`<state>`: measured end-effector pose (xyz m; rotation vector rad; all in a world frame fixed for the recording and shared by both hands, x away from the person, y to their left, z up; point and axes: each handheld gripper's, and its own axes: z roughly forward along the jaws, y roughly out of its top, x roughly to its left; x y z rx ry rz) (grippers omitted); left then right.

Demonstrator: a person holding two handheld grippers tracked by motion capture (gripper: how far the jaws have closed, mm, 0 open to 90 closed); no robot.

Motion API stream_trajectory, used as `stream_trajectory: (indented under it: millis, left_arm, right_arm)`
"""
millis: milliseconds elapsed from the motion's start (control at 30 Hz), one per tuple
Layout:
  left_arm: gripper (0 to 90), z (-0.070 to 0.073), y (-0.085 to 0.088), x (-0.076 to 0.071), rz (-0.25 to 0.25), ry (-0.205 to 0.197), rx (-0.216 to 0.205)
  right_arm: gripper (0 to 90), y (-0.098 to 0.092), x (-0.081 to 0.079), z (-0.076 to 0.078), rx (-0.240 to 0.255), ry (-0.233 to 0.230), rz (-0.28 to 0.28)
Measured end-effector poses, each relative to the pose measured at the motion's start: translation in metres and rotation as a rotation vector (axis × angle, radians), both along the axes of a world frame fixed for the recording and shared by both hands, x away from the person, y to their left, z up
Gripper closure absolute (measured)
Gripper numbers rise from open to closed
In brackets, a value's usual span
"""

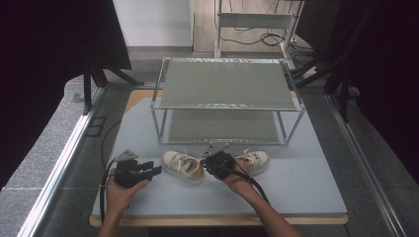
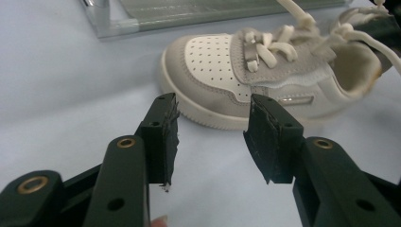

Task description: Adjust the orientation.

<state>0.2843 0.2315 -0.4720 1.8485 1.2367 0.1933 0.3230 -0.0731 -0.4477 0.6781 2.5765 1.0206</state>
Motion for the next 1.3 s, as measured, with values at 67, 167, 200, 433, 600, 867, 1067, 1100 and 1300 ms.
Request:
stream_trajectory:
  millis: [67, 167, 200, 433, 600, 867, 1067, 1100, 1300]
  left_arm:
    - [52.6, 0.000, 0.001, 0.000, 0.002, 0.002, 0.000]
    - [52.0, -0.002, 0.002, 0.001, 0.004, 0.007, -0.003]
    - [51.8, -0.002, 0.002, 0.001, 0.004, 0.007, -0.003]
    - [51.5, 0.002, 0.008, -0.002, 0.003, 0.004, -0.062]
    - [51.4, 0.006, 0.014, -0.003, 0.013, -0.010, -0.065]
    - [51.4, 0.007, 0.026, -0.004, 0.042, -0.010, -0.082]
    - [51.1, 0.005, 0.028, -0.003, 0.050, -0.007, -0.077]
    - [51.1, 0.005, 0.028, -0.003, 0.052, -0.003, -0.082]
    - [51.2, 0.001, 0.032, 0.000, 0.066, -0.017, -0.101]
  right_arm:
    - [90.0, 0.000, -0.004, -0.001, 0.014, 0.018, 0.016]
    - [89.9, 0.003, -0.013, -0.001, 0.045, 0.046, 0.052]
    - [89.9, 0.005, -0.016, -0.002, 0.052, 0.049, 0.059]
    - [89.8, 0.025, -0.042, -0.005, 0.080, 0.040, 0.157]
    - [89.8, 0.042, -0.046, -0.008, 0.107, 0.054, 0.206]
    - [89.6, 0.067, -0.048, -0.010, 0.120, 0.038, 0.246]
    - [87.9, 0.068, -0.050, -0.009, 0.125, 0.011, 0.241]
    - [87.9, 0.068, -0.050, -0.009, 0.125, 0.011, 0.241]
    - [87.4, 0.028, -0.048, 0.007, 0.164, -0.021, 0.170]
